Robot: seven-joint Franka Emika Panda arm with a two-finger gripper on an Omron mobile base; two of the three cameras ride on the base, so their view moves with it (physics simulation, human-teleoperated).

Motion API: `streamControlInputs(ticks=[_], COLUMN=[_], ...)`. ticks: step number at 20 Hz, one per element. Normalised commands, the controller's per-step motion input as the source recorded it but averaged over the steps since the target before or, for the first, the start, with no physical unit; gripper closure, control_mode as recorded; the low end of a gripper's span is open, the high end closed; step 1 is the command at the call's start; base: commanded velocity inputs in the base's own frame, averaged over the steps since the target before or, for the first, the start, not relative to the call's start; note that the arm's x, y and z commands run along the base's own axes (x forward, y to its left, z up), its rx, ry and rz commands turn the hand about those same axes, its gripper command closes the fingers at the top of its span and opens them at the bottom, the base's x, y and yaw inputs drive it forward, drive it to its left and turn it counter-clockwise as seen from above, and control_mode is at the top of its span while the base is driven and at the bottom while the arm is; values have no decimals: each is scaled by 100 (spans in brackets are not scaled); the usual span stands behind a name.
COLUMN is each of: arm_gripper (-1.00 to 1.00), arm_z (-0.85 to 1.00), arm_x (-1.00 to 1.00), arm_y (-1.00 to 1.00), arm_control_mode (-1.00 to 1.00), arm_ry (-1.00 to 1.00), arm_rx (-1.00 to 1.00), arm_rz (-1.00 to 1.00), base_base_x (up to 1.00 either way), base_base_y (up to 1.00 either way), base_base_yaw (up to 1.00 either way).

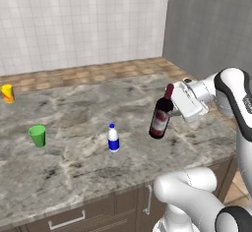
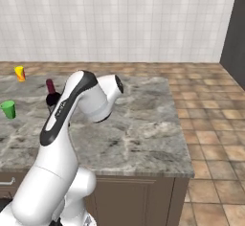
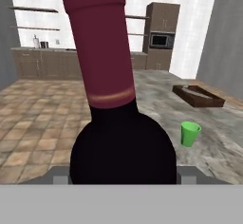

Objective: Place the drinks on the dining counter in a tight cluster.

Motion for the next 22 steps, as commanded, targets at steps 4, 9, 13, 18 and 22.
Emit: streamControlInputs(ticks=[4,9,13,18,22], arm_gripper=[100,100,100,100,100], arm_z=[0,0,0,4,6], arm_x=[0,0,1,43,80], arm_y=[0,0,0,8,27], arm_control_mode=[100,100,-100,-100,-100], arm_ry=[0,0,0,19,30], arm_rx=[0,0,0,-3,-8], arm_rz=[0,0,0,0,0], base_base_x=[0,0,0,0,0], base_base_y=[0,0,0,0,0], base_base_yaw=[0,0,0,0,0])
